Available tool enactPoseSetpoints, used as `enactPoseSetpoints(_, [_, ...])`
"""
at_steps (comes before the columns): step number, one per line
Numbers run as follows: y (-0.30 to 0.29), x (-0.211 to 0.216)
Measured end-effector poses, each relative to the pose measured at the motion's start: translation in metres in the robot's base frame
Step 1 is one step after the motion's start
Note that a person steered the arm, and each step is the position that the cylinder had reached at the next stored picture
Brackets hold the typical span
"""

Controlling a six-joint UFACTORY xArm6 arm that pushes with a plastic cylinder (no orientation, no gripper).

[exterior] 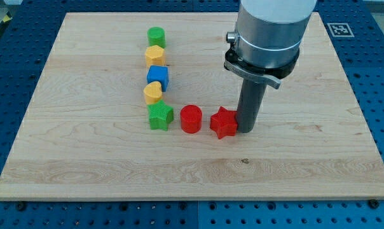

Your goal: Move the blue triangle to the right side of the red star

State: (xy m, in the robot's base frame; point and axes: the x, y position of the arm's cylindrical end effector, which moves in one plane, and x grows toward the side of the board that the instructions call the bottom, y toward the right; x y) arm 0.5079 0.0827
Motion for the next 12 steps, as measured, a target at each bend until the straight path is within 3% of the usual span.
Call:
enactPoseSetpoints(1, [0.0, -0.014])
enactPoseSetpoints(3, [-0.036, -0.086])
enactPoseSetpoints(5, [-0.04, -0.195])
enactPoseSetpoints(6, [-0.036, -0.206])
enactPoseSetpoints(12, [0.039, -0.153])
